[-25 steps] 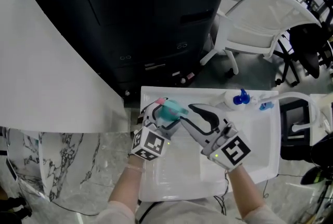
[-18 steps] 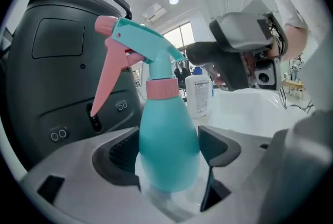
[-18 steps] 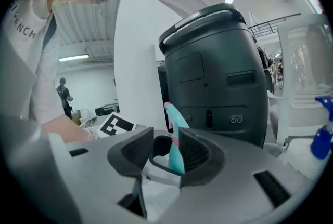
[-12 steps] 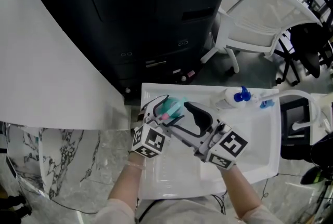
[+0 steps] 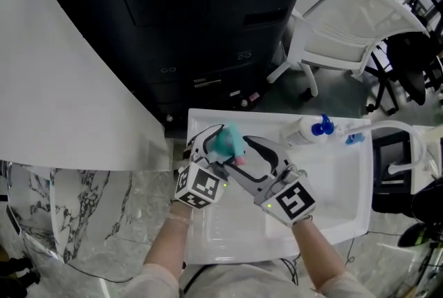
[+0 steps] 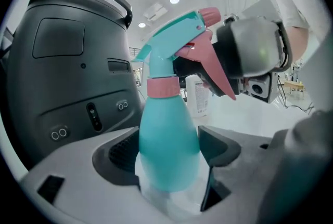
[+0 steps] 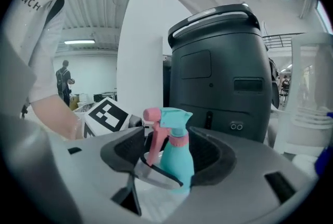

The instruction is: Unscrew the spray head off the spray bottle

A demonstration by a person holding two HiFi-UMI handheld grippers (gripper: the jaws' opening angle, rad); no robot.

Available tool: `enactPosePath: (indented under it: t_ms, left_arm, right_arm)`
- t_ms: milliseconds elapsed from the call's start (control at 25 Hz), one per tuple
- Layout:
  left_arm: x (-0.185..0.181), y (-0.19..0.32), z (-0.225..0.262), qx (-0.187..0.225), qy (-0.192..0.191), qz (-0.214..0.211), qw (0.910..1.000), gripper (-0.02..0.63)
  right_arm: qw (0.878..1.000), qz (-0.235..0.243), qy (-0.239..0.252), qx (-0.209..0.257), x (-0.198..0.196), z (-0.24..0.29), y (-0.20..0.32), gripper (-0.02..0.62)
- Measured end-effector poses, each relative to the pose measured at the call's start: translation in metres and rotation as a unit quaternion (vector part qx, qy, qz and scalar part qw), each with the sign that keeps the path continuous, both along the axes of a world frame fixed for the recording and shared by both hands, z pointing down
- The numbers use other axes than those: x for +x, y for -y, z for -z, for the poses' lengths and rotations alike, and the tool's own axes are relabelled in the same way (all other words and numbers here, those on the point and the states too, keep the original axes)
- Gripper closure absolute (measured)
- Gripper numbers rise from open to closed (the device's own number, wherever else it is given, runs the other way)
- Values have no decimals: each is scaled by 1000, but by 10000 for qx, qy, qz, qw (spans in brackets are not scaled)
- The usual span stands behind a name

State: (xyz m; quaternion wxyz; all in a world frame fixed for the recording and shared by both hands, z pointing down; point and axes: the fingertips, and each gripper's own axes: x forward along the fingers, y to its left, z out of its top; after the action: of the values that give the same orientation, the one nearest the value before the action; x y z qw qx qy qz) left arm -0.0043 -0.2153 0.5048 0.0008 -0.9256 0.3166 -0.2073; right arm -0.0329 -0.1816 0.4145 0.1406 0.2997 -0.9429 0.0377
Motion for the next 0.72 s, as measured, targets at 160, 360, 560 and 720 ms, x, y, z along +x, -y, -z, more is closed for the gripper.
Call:
enactPosePath:
  t_ms: [160,360,560,720]
  left_arm:
    - [-1,2,0,-29,-52,72,10000,249]
    - [-2,2,0,-40,-20,129,9999,249]
    - [-2,3,-1,-61,6,201,9998,249]
    - [-1,3,-1,-52,57,211,9997,249]
  right_arm:
    - [9986,-469,102,-203,33,-6,7,357]
    - [9892,-1247,481,-598,63,-10,28,393]
    - [9872,-1338,630,-606,57,-1,19,402]
    - [9875,-854,1016,-856,32,4,0,383]
